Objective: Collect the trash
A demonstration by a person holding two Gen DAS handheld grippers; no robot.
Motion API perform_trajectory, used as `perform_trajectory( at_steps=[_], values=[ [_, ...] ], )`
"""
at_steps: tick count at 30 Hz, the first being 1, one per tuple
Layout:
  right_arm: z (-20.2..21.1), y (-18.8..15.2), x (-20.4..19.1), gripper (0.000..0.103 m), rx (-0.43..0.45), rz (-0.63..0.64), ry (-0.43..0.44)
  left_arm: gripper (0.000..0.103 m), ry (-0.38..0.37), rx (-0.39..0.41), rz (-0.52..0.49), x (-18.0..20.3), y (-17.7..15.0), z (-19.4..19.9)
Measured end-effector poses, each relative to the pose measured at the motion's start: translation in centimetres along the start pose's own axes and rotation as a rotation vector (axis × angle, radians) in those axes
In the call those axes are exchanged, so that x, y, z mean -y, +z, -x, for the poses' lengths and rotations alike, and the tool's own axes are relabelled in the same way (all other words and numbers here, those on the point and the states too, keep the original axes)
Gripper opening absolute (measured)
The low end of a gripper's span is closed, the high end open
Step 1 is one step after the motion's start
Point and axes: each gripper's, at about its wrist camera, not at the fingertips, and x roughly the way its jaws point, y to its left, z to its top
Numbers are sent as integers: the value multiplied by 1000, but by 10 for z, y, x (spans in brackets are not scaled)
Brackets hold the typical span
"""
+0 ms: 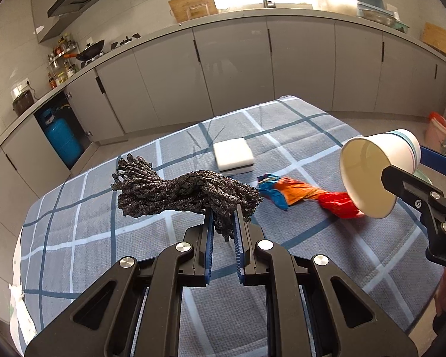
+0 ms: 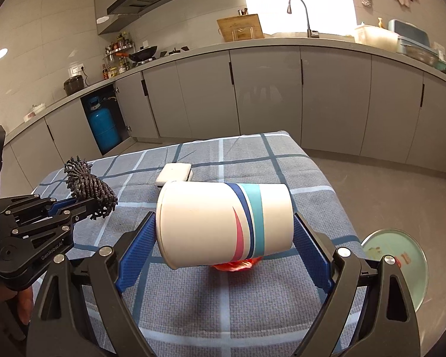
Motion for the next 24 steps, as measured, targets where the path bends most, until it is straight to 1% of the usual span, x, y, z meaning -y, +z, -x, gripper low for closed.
perform_trajectory(
  at_steps=[3,9,24],
  values=[
    [6,-5,4,87,2,-10,-14,14,-17,5,-19,11,2,2],
    [14,-9,26,87,8,-45,-48,14,-56,21,-61,35,8,6],
    [43,-17,98,88,52,-152,-155,14,-171,89,-203,113,30,17]
  ],
)
